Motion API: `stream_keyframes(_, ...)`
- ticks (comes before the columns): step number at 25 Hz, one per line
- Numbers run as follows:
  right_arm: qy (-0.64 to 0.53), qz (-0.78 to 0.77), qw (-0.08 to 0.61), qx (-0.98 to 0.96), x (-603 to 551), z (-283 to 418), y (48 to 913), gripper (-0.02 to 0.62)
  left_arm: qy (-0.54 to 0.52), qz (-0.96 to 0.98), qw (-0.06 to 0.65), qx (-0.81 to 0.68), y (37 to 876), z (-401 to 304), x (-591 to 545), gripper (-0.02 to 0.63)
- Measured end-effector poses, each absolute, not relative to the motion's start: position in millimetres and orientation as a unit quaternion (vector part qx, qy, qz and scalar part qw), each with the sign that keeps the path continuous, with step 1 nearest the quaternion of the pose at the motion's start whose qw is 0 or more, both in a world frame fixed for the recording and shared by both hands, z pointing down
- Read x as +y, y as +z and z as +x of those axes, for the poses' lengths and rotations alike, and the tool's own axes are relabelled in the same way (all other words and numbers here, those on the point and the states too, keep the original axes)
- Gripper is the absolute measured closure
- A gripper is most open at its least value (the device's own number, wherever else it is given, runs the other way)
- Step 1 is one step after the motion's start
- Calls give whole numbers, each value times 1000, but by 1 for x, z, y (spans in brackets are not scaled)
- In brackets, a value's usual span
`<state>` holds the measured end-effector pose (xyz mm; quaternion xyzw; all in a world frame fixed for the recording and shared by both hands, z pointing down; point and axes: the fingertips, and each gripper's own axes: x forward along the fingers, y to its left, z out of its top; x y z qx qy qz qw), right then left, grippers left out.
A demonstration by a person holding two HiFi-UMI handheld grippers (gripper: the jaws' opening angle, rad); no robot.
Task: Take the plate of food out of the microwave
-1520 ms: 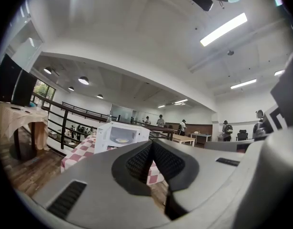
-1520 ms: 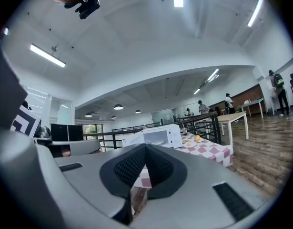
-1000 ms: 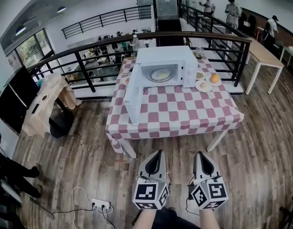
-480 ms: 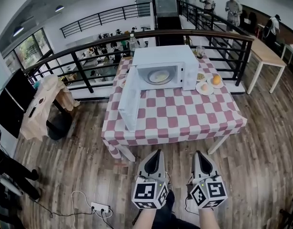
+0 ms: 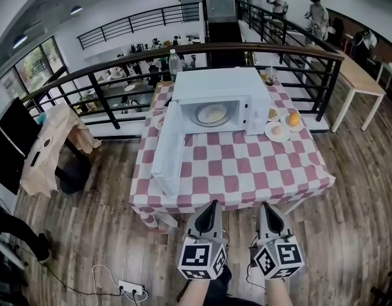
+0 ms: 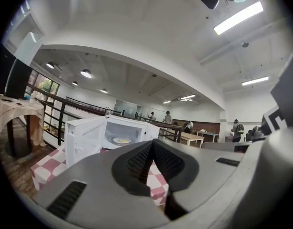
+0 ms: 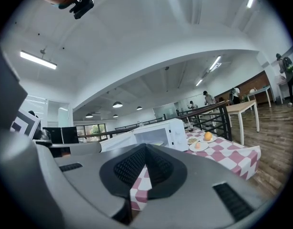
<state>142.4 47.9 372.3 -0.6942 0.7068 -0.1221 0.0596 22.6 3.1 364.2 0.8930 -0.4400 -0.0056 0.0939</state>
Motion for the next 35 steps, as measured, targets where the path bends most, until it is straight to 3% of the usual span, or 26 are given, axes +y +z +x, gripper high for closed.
stream_keyframes(35,-151,-663,31,733,-141,159,398,597,8,871,132,-473,397,43,-172,581)
